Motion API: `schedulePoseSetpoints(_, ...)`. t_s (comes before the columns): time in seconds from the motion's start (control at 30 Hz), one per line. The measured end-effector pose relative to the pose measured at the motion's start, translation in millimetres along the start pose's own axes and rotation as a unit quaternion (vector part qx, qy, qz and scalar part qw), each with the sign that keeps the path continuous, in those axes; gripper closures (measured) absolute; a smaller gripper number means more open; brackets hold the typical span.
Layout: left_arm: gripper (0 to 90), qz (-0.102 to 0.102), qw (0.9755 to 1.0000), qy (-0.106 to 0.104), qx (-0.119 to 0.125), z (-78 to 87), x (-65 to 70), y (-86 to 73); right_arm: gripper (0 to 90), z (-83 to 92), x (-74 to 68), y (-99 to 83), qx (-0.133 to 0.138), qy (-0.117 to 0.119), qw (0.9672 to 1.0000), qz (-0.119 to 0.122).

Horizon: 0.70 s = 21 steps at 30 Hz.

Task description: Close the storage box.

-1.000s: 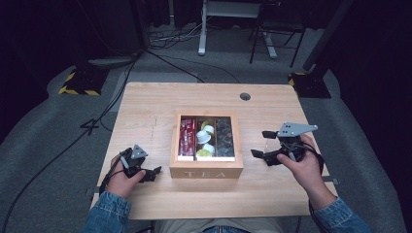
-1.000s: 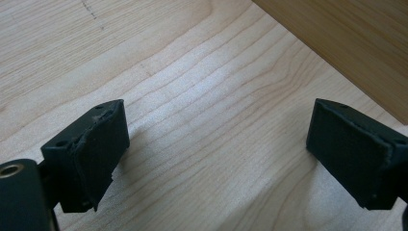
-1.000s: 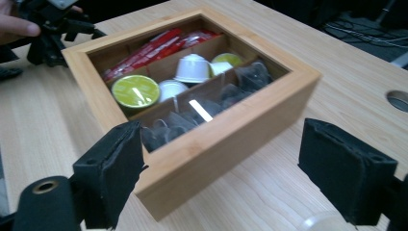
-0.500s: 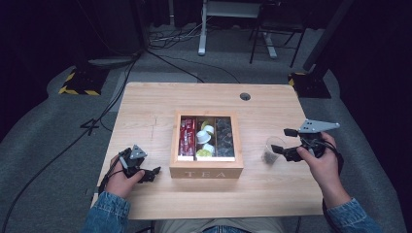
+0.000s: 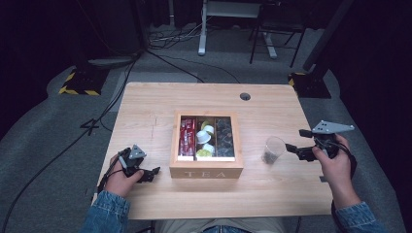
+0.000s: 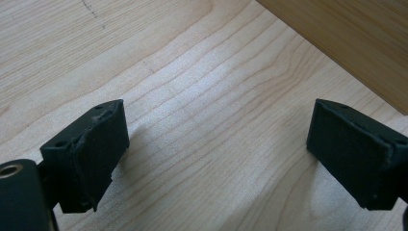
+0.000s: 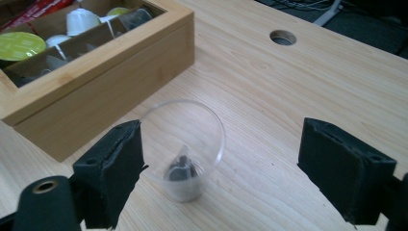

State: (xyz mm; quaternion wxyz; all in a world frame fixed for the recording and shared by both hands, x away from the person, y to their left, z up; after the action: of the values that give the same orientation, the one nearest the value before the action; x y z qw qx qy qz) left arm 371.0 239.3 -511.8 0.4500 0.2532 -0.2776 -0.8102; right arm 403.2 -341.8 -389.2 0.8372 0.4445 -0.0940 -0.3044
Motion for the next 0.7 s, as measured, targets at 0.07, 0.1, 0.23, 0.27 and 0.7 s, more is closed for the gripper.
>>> schedulePoseSetpoints(0.07,7.8,0.000,1.0000,0.000,0.000,0.0,0.0,0.0,16.2,2.7,5.0,-6.9,0.001,0.000,1.0000,-0.009)
schedulePoseSetpoints(0.1,7.8,0.000,1.0000,0.000,0.000,0.0,0.0,0.0,16.3,3.3,6.4,-9.5,0.002,0.001,0.9999,-0.015)
schedulePoseSetpoints(0.23,7.7,0.000,1.0000,0.000,0.000,0.0,0.0,0.0,17.2,6.5,13.6,-24.4,0.012,0.006,0.9991,-0.039)
schedulePoseSetpoints(0.27,7.8,0.000,1.0000,0.000,0.000,0.0,0.0,0.0,17.5,7.2,15.2,-28.1,0.017,0.006,0.9988,-0.046)
schedulePoseSetpoints(0.7,7.7,0.000,1.0000,0.000,0.000,0.0,0.0,0.0,19.5,-2.7,35.5,-66.3,0.015,-0.006,0.9963,-0.084)
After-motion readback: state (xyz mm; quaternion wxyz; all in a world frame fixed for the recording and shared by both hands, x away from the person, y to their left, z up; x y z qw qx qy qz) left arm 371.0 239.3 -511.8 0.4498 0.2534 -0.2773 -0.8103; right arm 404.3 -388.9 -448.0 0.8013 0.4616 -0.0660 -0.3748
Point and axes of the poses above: each handheld gripper's, and its own axes: z roughly backward along the jaws, y roughly out of its top, x roughly to its right, the point moved 1 cm from there along -z, roughly forward along the jaws, and after that the axes turned 14 degrees about y, right-handed, at the moved point
